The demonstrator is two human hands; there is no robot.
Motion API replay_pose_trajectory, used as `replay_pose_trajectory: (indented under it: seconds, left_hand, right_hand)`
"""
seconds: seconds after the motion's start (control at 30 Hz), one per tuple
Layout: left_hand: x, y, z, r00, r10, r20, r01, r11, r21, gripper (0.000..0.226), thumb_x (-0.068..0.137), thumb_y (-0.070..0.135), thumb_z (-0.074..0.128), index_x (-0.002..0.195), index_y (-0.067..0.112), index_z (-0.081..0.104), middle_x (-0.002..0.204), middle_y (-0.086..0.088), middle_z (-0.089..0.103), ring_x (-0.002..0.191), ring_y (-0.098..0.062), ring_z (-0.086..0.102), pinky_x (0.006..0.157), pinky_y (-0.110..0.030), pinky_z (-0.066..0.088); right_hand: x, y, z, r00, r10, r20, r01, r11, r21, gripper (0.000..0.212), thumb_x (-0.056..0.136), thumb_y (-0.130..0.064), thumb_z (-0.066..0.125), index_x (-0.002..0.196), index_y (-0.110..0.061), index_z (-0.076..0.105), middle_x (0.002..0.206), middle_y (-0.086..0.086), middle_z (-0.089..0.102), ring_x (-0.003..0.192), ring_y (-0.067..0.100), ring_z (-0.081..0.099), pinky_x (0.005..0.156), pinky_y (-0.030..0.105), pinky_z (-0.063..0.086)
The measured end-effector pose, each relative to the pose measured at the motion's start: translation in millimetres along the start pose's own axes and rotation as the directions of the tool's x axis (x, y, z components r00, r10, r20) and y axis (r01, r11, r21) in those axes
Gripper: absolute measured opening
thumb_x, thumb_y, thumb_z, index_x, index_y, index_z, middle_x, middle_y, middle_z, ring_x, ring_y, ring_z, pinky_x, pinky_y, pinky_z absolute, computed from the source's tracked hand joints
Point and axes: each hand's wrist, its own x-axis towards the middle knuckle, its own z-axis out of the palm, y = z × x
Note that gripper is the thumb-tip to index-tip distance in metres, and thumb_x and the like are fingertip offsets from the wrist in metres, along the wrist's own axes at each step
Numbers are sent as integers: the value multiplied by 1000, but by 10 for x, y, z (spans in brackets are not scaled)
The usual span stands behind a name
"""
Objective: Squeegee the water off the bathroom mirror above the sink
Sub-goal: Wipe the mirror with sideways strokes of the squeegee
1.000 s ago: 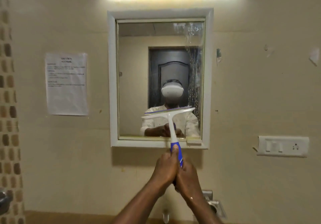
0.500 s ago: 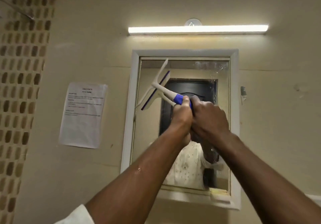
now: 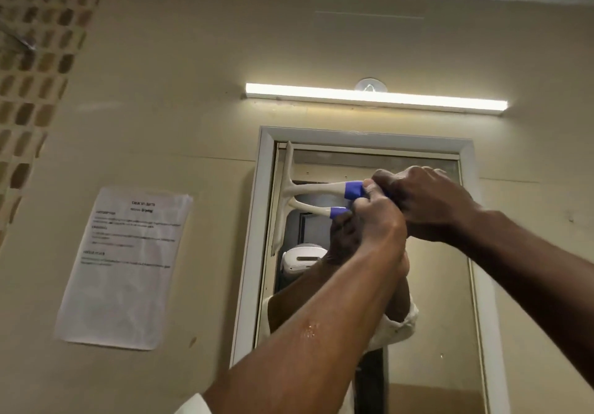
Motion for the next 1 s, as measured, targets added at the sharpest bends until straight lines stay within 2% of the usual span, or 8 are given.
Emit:
replay_pose_trajectory:
  seconds: [0.1,0.27,0.43,0.53,0.63,0.8,0.9,1.0]
  left_hand:
    - [43,18,-41,999,45,28,-44,998,-50,34,100,44,32,115,16,44,117,-17,62,107,-28,63,99,-48,49]
    - [45,-7,-65,996,85,4,-85,994,-73,32,99,46,32,114,20,43,117,-18,63,107,-30,63,98,-50,50]
    - [107,35,21,997,38,-64,-40,998,-39,47,98,49,32,127,13,42,108,-16,64,104,-29,64,96,-52,50]
    - [110,26,53,994,1,-110,-9,997,-73,39,98,48,35,117,15,45,89,-11,65,85,-24,68,85,-45,57]
    - [105,-10,98,991,-8,-136,-2,997,-76,38,98,48,35,116,16,45,84,-10,65,74,-20,68,74,-37,60]
    - [76,-116,332,987,-31,-160,28,999,-21,36,98,48,33,81,18,43,76,-8,61,69,-18,64,82,-41,59]
    - [39,-219,526,985,-41,-169,37,999,-30,36,99,47,33,77,19,39,74,-7,59,66,-17,61,82,-38,56]
    - [45,-314,683,984,-46,-174,39,998,-43,37,99,47,34,74,19,37,75,-8,58,65,-17,60,74,-35,56]
  right_hand:
    - [82,-20,-8,999,-39,-18,38,999,-23,37,85,-46,52,110,-19,54,74,1,57,61,17,49,56,22,28]
    - [117,0,8,997,-72,-16,73,997,8,38,86,-43,53,112,-15,57,74,5,62,59,18,53,54,21,31]
    - [155,53,46,997,-73,-32,73,997,15,34,88,-38,55,112,-15,59,69,2,59,53,13,49,47,18,26]
    - [138,84,83,997,-70,-44,72,997,39,31,89,-37,54,112,-17,58,73,4,63,60,19,56,48,20,29]
    - [124,136,117,997,-60,-57,64,995,70,24,89,-34,53,107,-19,60,73,1,61,60,18,55,53,25,34]
    - [-20,398,108,997,-43,-60,50,992,117,24,88,-37,55,100,-18,63,68,0,60,55,15,54,48,20,32]
    - [-134,571,83,998,-42,-51,49,990,134,25,88,-35,58,105,-17,63,72,2,64,58,17,57,48,20,31]
    - [-226,712,59,998,-41,-55,48,990,132,24,89,-32,59,107,-17,63,73,2,63,57,15,55,47,18,28]
